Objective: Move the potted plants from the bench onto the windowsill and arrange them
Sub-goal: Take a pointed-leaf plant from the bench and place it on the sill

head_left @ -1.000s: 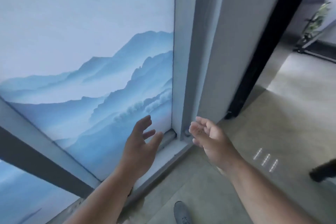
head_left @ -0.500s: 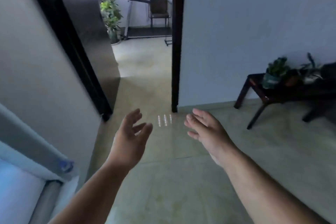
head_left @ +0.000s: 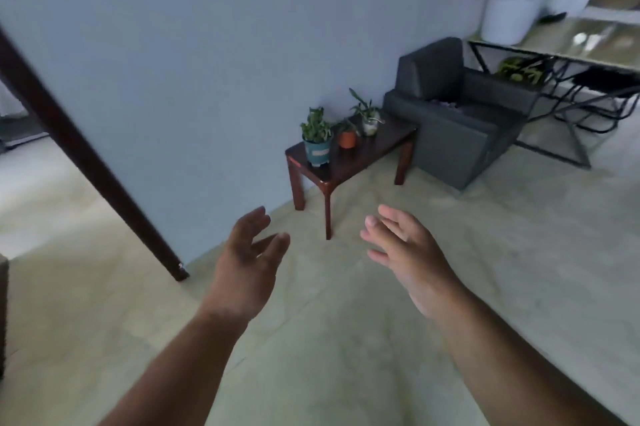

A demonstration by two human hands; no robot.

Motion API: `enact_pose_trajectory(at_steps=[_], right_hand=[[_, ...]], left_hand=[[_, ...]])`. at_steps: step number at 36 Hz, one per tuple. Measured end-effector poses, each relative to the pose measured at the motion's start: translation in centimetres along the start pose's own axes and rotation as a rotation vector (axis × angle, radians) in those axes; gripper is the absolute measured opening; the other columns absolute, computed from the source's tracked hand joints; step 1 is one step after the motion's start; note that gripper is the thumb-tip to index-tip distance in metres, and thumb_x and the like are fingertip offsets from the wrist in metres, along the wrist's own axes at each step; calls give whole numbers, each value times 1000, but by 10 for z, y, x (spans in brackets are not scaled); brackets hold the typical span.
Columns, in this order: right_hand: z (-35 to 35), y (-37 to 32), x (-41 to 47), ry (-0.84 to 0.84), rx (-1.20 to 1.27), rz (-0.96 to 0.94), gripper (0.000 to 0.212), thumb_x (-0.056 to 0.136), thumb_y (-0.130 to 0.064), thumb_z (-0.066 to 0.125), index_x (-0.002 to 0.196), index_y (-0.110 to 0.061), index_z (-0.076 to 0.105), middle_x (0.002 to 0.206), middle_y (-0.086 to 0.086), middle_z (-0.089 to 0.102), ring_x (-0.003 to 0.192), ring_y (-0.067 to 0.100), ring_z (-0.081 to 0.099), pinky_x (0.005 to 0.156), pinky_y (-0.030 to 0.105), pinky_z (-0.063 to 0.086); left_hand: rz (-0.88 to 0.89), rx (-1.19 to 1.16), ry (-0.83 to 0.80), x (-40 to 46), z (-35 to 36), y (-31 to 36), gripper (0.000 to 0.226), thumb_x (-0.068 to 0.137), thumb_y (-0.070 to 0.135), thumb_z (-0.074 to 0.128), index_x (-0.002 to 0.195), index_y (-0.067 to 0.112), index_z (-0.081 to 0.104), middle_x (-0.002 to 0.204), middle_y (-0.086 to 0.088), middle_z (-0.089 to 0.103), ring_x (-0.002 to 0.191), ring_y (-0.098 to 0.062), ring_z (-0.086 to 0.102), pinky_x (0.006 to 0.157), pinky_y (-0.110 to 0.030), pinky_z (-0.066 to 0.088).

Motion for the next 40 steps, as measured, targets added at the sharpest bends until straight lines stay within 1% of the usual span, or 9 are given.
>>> enact_pose_trajectory(at_steps=[4, 8, 11, 12, 15, 20, 27, 34, 40], right_hand=[[-44, 3, 26, 91, 8, 16, 58, 94, -37, 69, 145, -21, 49, 123, -13, 61, 121, 15, 66, 105, 43, 54], [-76, 5, 54, 164, 13, 36, 56, 93, -38, 70, 143, -22, 51, 128, -8, 62, 121, 15, 66, 104, 43, 55], [-94, 2, 83, 191, -3, 30, 53, 89, -46, 73, 136, -30, 53, 124, -14, 63, 120, 13, 67, 103, 43, 55], [-99, 1, 97, 198, -8, 28, 53, 89, -47, 73, 136, -31, 53, 123, -14, 63, 119, 13, 67, 103, 43, 55], [-106, -6, 132, 217, -23, 32, 55, 95, -37, 69, 143, -22, 50, 129, -7, 63, 120, 14, 66, 104, 43, 54], [-110, -26, 216, 246, -101, 32, 54, 96, -39, 67, 144, -20, 50, 135, -2, 64, 116, 12, 68, 103, 42, 55], [-120, -45, 300, 245, -147, 56, 59, 97, -42, 64, 148, -19, 46, 138, -1, 62, 118, 13, 67, 103, 39, 55], [-150, -51, 381, 248, -157, 85, 62, 96, -44, 63, 149, -18, 44, 138, 0, 62, 117, 12, 67, 102, 39, 56], [-192, -45, 462, 188, -163, 102, 62, 97, -44, 62, 150, -19, 43, 143, 2, 59, 118, 13, 66, 102, 37, 56]], left_hand=[[15, 8, -81, 35, 59, 9, 49, 95, 26, 64, 139, 31, 45, 136, 12, 53, 108, -5, 65, 91, -35, 58], [24, 9, -170, 65, 104, 12, 50, 95, 25, 64, 141, 29, 45, 133, 13, 52, 97, 5, 65, 85, -26, 56], [17, -5, -203, 99, 131, 17, 51, 96, 25, 63, 143, 26, 44, 134, 14, 51, 89, 11, 66, 85, -26, 57], [23, -22, -205, 115, 140, 18, 50, 95, 25, 63, 142, 25, 45, 135, 12, 51, 90, 9, 66, 86, -29, 58], [22, -53, -208, 154, 159, 22, 49, 95, 24, 64, 141, 24, 46, 137, 8, 52, 97, 3, 63, 90, -37, 58], [9, -143, -208, 242, 187, 27, 56, 96, 20, 63, 148, 21, 41, 137, 6, 52, 97, 6, 61, 87, -29, 56], [4, -125, -248, 333, 220, 40, 54, 95, 24, 64, 145, 24, 42, 139, 6, 53, 114, -14, 63, 89, -31, 56], [-51, -145, -281, 394, 276, 47, 53, 96, 22, 63, 145, 26, 43, 143, 4, 52, 114, -11, 62, 97, -40, 55], [-64, -99, -265, 451, 342, 50, 54, 96, 23, 63, 146, 27, 42, 142, 5, 53, 115, -10, 61, 95, -35, 55]])
Point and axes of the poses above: each hand's wrist, its own x-axis towards the middle knuckle, its own z-axis out of the palm, y = z × x, the point moved 4 cm from there along x, towards the middle knuckle
